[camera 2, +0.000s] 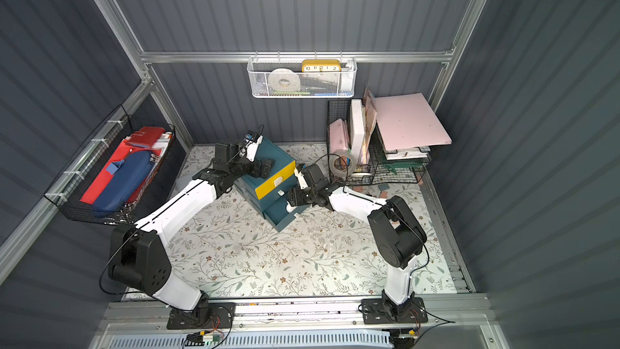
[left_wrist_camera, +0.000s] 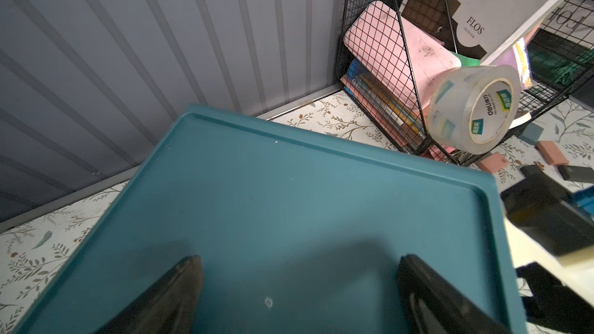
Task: Put the bluetooth earphones in the drawer according to color
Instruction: Place the bluetooth earphone in the drawer.
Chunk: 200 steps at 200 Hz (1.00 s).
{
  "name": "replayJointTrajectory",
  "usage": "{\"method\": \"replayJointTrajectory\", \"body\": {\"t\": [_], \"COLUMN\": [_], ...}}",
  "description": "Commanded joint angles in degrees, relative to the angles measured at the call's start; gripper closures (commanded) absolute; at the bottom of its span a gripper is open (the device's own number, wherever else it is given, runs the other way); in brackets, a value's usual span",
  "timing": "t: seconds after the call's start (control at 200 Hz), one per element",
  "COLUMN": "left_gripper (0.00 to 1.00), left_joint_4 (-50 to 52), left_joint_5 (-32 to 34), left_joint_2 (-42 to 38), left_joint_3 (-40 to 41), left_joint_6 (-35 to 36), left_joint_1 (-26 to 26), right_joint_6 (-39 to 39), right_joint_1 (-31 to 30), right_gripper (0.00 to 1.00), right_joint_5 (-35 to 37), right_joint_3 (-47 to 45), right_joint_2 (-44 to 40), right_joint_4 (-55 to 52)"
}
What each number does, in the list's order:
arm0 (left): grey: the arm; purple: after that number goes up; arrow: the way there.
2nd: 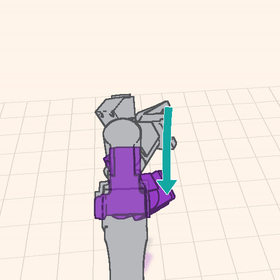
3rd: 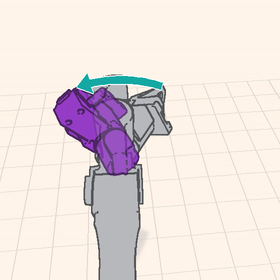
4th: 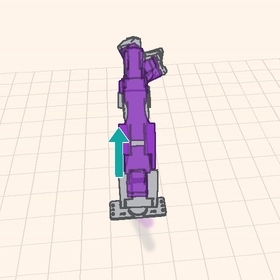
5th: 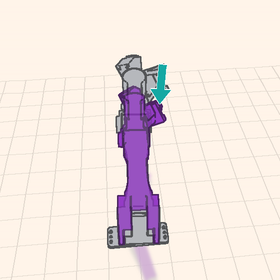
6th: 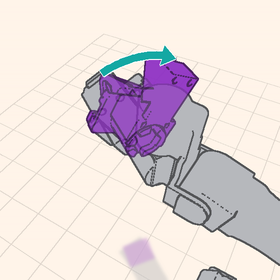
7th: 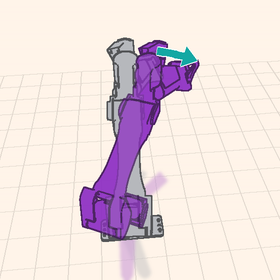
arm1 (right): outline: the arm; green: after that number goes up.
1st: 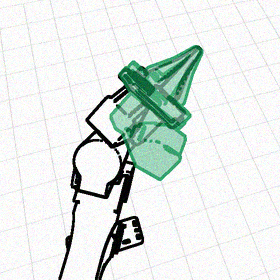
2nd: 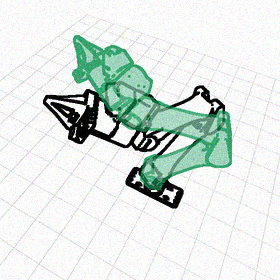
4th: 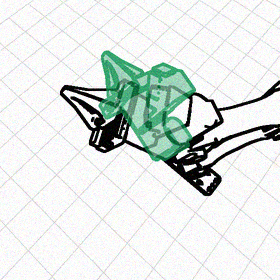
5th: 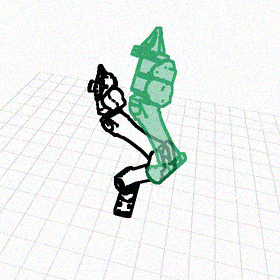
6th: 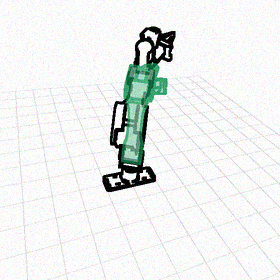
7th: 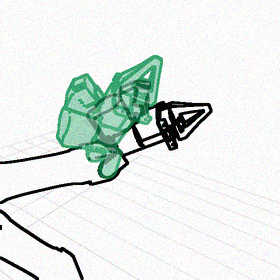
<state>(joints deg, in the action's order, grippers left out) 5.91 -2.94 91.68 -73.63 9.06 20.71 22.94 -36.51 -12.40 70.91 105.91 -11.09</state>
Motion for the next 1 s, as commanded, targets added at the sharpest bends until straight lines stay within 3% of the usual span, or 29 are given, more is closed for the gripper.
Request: {"method": "replayJointTrajectory", "body": {"t": [0.0, 0.7, 0.996], "left_gripper": [0.01, 0.01, 0.01], "left_joint_4": [11.6, 11.6, 11.6], "left_joint_5": [1.1, 1.3, 1.3], "left_joint_2": [2.6, 2.8, 2.9], "left_joint_3": [2.2, 2.1, 2.2], "left_joint_6": [2.1, 2.1, 2.1], "left_joint_1": [0.7, 0.9, 0.9], "right_joint_6": [0.0, 0.1, 1.3], "right_joint_1": [-0.3, 3.9, 7.4], "right_gripper": [0.28, 0.24, 0.22], "right_joint_5": [0.2, 9.0, 15.7], "right_joint_3": [1.5, 0.6, 2.1], "right_joint_2": [0.0, -9.0, -8.7], "right_joint_4": [-1.3, -7.1, -15.9]}}
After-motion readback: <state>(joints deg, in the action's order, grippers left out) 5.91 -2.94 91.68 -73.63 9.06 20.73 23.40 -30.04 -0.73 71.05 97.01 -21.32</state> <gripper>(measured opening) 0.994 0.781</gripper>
